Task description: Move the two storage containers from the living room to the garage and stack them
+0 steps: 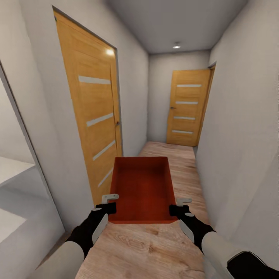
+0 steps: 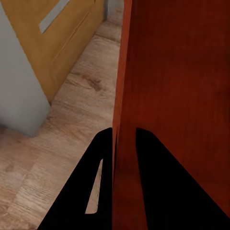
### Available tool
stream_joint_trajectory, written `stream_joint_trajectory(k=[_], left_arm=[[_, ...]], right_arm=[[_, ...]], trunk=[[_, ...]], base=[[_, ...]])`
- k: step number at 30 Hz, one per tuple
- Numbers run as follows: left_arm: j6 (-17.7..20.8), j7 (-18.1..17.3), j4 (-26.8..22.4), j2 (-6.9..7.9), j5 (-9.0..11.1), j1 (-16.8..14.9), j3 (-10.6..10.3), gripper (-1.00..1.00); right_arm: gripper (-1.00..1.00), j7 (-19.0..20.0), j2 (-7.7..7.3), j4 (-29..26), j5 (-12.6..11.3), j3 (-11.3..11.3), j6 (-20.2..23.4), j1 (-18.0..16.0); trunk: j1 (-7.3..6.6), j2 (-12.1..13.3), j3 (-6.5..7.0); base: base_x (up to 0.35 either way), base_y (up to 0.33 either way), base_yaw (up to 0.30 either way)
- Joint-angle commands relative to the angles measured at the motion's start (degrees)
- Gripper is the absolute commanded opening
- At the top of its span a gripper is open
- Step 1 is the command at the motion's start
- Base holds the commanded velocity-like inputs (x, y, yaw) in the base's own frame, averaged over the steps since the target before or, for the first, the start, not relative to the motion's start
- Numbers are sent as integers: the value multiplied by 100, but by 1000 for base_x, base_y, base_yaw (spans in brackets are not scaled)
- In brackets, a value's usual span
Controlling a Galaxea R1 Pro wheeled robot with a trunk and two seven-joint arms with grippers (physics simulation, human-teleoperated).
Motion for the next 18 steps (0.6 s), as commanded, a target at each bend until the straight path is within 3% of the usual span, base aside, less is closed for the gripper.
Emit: stream_joint_trajectory(k=[1,18], left_arm=[[40,87,-19,31,-50,0,-25,-100],[40,87,-28,31,-50,0,-25,-100]], right_arm=[[-100,-1,-27,11,-69,-65,-26,-5],[-100,-1,-26,11,-63,-65,-26,-4]], trunk=[[5,-4,-2],[5,-4,-2]], base=[[322,0,-256],[322,0,-254]])
